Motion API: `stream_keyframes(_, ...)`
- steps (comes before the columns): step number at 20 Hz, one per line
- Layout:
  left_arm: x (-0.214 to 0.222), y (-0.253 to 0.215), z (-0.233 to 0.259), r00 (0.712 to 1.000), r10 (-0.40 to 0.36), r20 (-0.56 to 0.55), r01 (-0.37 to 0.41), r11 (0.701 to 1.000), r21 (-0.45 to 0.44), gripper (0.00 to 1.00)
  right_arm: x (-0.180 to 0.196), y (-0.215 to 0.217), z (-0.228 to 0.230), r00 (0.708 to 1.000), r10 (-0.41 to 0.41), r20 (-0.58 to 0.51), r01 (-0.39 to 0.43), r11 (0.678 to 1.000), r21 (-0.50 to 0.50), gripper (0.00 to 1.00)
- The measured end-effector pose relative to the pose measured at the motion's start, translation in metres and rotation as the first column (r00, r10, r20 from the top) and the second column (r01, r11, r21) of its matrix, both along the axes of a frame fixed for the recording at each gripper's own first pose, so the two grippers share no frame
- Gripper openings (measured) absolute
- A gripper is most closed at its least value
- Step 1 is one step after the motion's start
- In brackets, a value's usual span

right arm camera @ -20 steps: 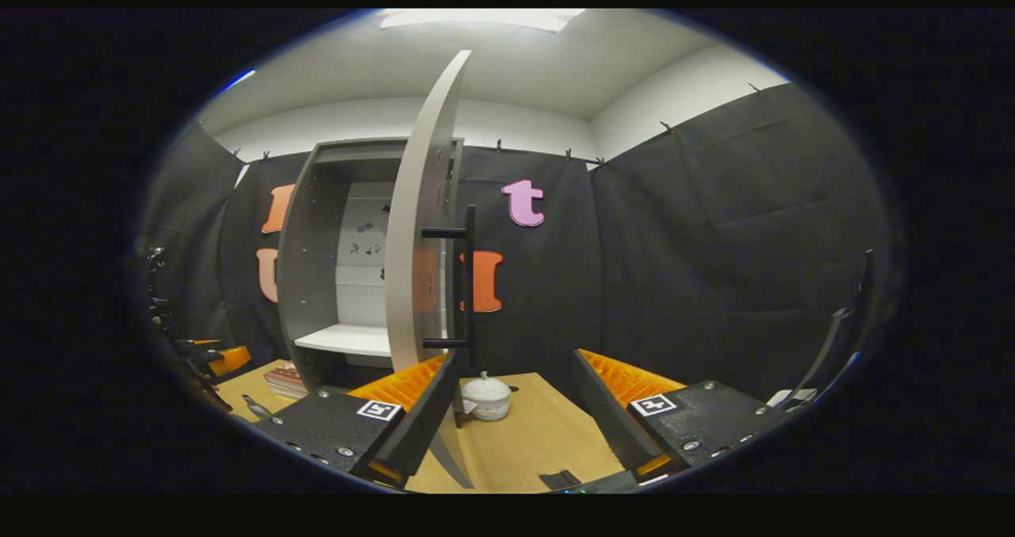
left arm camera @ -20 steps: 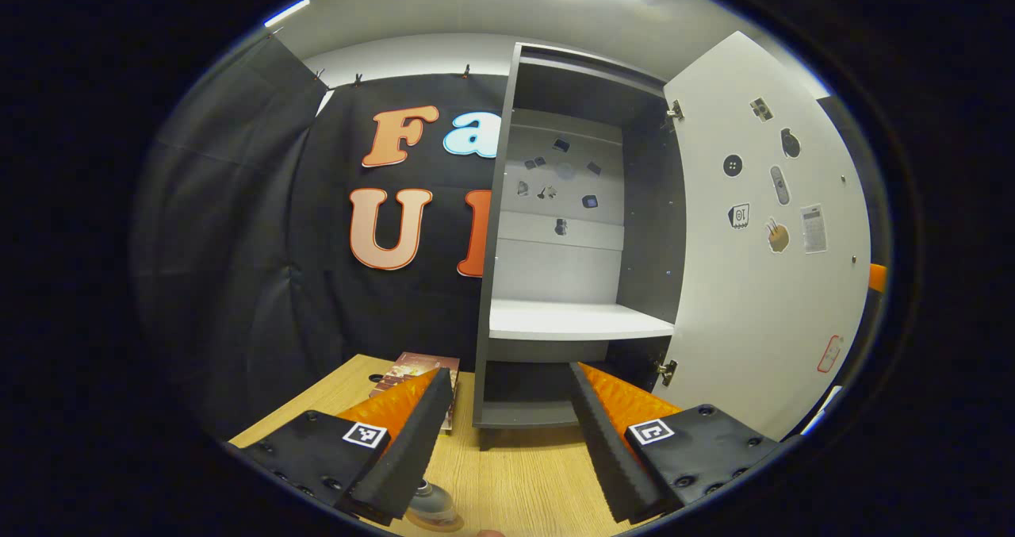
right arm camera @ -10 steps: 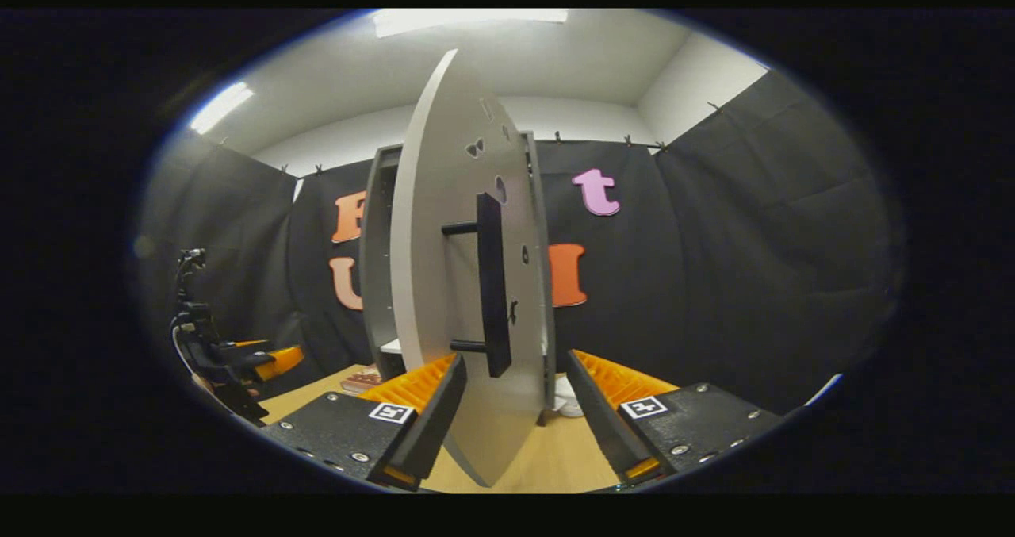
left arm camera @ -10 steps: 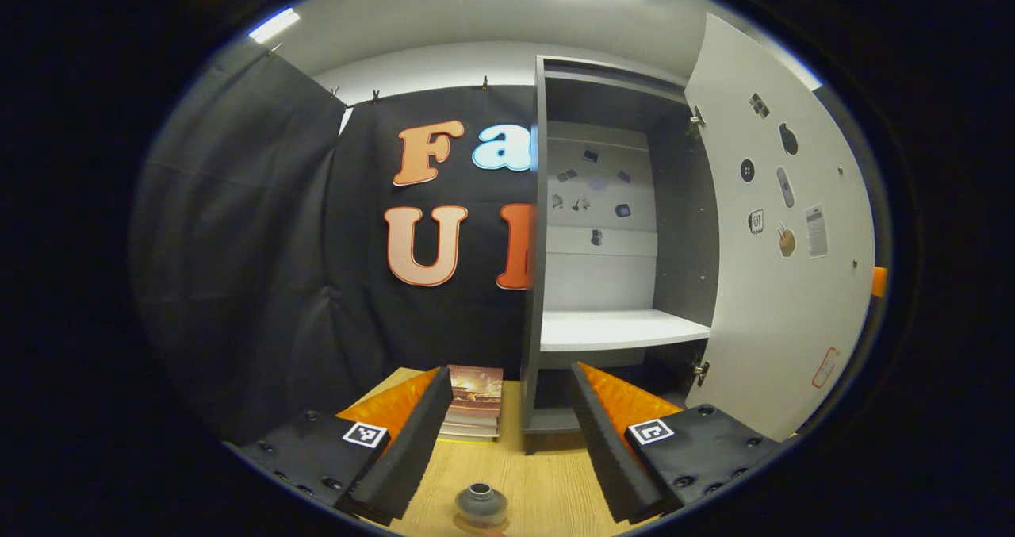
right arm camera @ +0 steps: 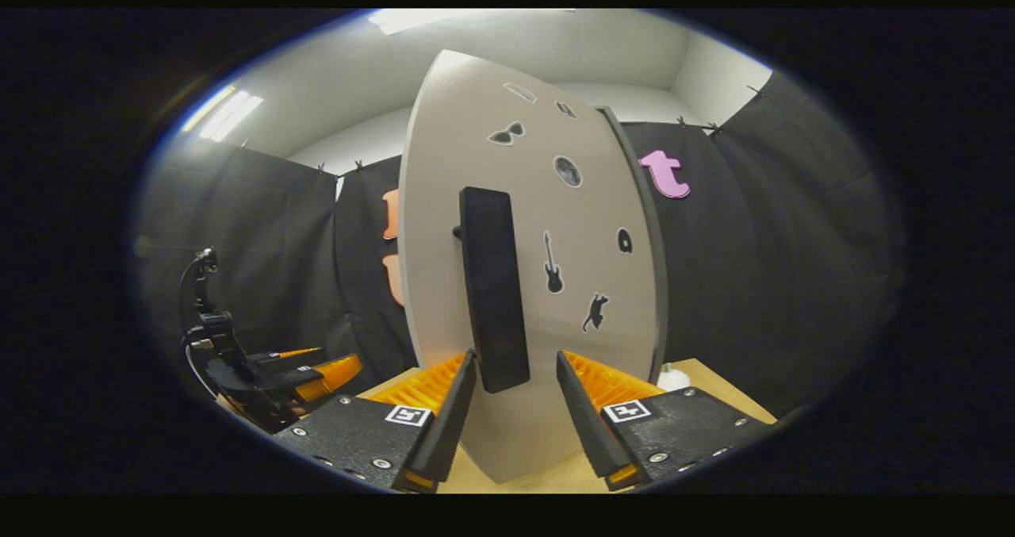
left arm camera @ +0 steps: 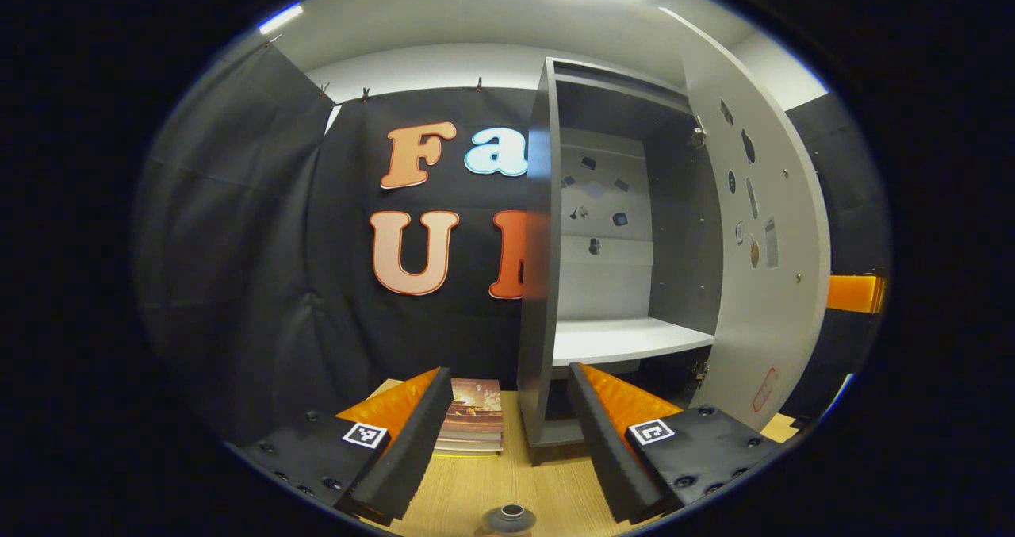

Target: Open the cabinet door with the right hand, grasp the bottle in the cabinet with the left hand and place it on the coaster, then close the cabinet door with the right hand.

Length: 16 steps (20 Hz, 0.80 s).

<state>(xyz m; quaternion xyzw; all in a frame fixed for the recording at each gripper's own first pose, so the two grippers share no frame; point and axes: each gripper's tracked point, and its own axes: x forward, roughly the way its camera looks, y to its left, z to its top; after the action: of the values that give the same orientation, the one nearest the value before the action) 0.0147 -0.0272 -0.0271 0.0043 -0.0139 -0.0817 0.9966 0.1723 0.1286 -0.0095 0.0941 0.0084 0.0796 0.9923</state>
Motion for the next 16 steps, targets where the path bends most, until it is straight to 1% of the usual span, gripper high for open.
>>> stream_keyframes(2, 0.012, 0.017, 0.0, 1.0, -0.014, -0.004, 0.014, 1.0, 0.013, 0.95, 0.027, 0.023, 0.001, 0.999, -0.032, -0.005, 0.031, 0.999, -0.034, 0.59)
stream_keyframes(3, 0.024, 0.028, 0.002, 1.0, -0.023, 0.001, 0.023, 0.999, 0.023, 0.95, 0.038, 0.036, 0.002, 0.999, -0.034, -0.007, 0.034, 0.998, -0.045, 0.52)
stream_keyframes(4, 0.032, 0.038, 0.005, 1.0, -0.025, 0.013, 0.024, 0.999, 0.033, 0.95, 0.05, 0.049, 0.001, 0.999, -0.043, -0.006, 0.043, 0.998, -0.05, 0.5)
stream_keyframes(5, 0.04, 0.048, 0.005, 0.999, -0.029, 0.016, 0.028, 0.999, 0.045, 0.94, 0.061, 0.057, -0.001, 0.998, -0.065, -0.012, 0.065, 0.996, -0.053, 0.43)
stream_keyframes(7, 0.052, 0.064, 0.007, 0.999, -0.036, 0.019, 0.035, 0.998, 0.048, 0.95, 0.069, 0.052, -0.005, 0.993, -0.115, -0.012, 0.115, 0.992, -0.059, 0.36)
stream_keyframes(10, 0.067, 0.078, 0.003, 0.999, -0.043, 0.001, 0.043, 0.999, 0.028, 0.95, 0.093, 0.062, -0.01, 0.99, -0.137, -0.025, 0.136, 0.99, -0.039, 0.36)
stream_keyframes(13, 0.073, 0.084, 0.0, 0.999, -0.032, 0.0, 0.032, 0.999, 0.008, 0.95, 0.107, 0.069, -0.009, 0.993, -0.112, -0.036, 0.112, 0.994, -0.018, 0.36)
stream_keyframes(14, 0.076, 0.085, 0.001, 1.0, -0.025, 0.002, 0.025, 1.0, 0.006, 0.95, 0.115, 0.071, -0.011, 0.994, -0.103, -0.035, 0.102, 0.995, -0.018, 0.31)
stream_keyframes(16, 0.081, 0.086, -0.001, 1.0, -0.008, 0.004, 0.008, 1.0, 0.0, 0.94, 0.128, 0.074, -0.014, 0.996, -0.079, -0.034, 0.078, 0.997, -0.024, 0.31)
